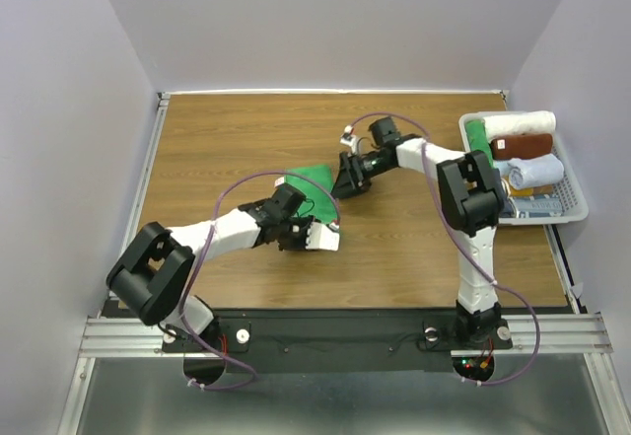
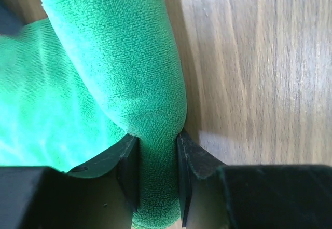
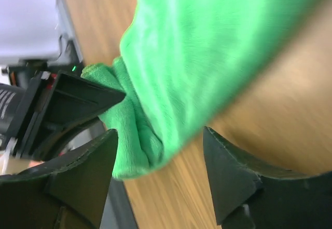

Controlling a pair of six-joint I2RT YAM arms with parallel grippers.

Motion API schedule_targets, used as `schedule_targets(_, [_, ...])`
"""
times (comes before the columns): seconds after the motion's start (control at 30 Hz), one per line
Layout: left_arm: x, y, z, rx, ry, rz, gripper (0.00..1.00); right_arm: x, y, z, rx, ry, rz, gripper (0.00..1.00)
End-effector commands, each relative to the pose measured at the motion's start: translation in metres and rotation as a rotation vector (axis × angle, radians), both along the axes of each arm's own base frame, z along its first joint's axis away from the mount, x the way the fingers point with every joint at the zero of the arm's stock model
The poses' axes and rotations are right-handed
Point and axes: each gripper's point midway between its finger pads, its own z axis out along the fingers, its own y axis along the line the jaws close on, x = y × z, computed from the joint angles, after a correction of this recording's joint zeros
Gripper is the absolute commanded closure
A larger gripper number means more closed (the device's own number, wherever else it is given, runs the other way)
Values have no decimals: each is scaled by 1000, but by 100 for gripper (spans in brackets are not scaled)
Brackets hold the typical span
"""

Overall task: Roll the towels
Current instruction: Roll the towel

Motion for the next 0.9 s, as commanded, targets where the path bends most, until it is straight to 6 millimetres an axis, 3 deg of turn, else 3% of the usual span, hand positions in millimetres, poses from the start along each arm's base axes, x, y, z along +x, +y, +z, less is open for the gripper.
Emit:
schedule_targets(0.0, [-56,27,-33,103,392,19,82,46,-31,57,-7,-252,-95,26])
schedule_targets(0.03, [-53,26,-26,84,440,26,82,46,-37,74,6,-318,-92,25])
schedule_targets(0.07, [-47,22,-25,66,451,27,82,47,-43,71,2,-317,-96,22])
schedule_targets(0.1, [-47,22,-25,79,505,37,82,47,-51,89,13,-389,-93,20])
schedule_targets(0.17, [-50,25,-23,68,601,56,82,38,-59,92,-2,-434,-82,19])
schedule_targets(0.2, [-52,27,-29,80,651,67,81,30,-62,110,0,-499,-74,16])
schedule_targets(0.23, [-43,23,-25,57,668,77,79,26,-66,112,-1,-540,-54,16])
schedule_targets(0.3, [-48,28,-32,89,763,91,78,10,-71,122,1,-594,-37,14])
schedule_targets(0.43, [-39,31,-38,94,882,111,76,-9,-73,126,-58,-717,6,12])
schedule_targets(0.57, [-30,35,-44,96,955,140,75,-26,-62,117,-141,-862,111,12])
schedule_targets(0.6, [-30,37,-43,99,976,146,75,-37,-50,114,-144,-882,160,12])
schedule_targets(0.7, [-21,40,-48,102,1009,161,74,-44,-39,93,-214,-930,240,13])
schedule_targets(0.87, [-5,46,-61,129,1000,201,74,-51,1,74,-301,-1079,350,13])
